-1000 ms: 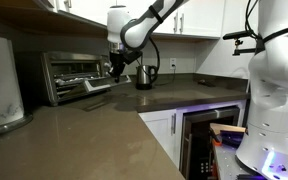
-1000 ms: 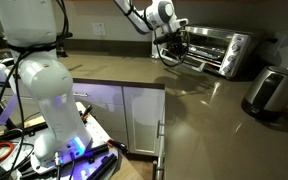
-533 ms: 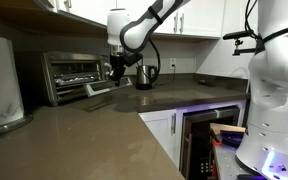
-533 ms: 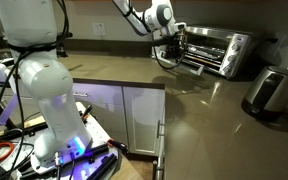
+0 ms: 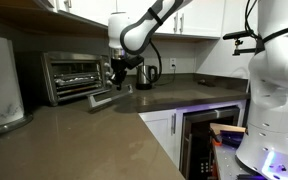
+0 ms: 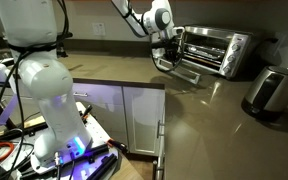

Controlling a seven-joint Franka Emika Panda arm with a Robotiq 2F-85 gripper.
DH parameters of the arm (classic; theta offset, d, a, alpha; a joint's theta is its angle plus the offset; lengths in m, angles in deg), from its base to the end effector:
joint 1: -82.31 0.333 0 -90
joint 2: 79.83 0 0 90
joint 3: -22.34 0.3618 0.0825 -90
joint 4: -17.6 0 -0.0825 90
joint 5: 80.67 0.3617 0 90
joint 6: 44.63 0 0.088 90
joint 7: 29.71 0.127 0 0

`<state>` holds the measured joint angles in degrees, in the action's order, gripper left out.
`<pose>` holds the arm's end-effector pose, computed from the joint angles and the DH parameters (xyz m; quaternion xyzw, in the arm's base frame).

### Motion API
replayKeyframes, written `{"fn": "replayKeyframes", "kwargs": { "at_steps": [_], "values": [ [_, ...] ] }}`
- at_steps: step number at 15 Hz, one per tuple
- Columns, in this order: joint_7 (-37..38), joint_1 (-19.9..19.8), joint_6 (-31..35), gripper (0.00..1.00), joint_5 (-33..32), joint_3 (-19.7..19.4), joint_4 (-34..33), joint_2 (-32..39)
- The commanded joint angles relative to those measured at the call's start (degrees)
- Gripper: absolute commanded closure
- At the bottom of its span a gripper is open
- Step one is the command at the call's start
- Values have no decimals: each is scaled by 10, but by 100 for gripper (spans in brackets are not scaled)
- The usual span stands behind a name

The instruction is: Open the toaster oven door

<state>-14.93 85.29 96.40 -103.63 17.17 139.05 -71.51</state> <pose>0.5759 -0.0250 0.4048 0.9846 -0.0026 0.1110 0.1347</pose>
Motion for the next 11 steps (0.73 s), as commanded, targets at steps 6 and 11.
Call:
{"fn": "replayKeyframes", "kwargs": {
  "at_steps": [6, 11],
  "values": [
    [6, -7, -57, 96, -28, 7, 18, -73],
    [10, -13, -41, 96, -58, 19, 17, -113]
  ]
}}
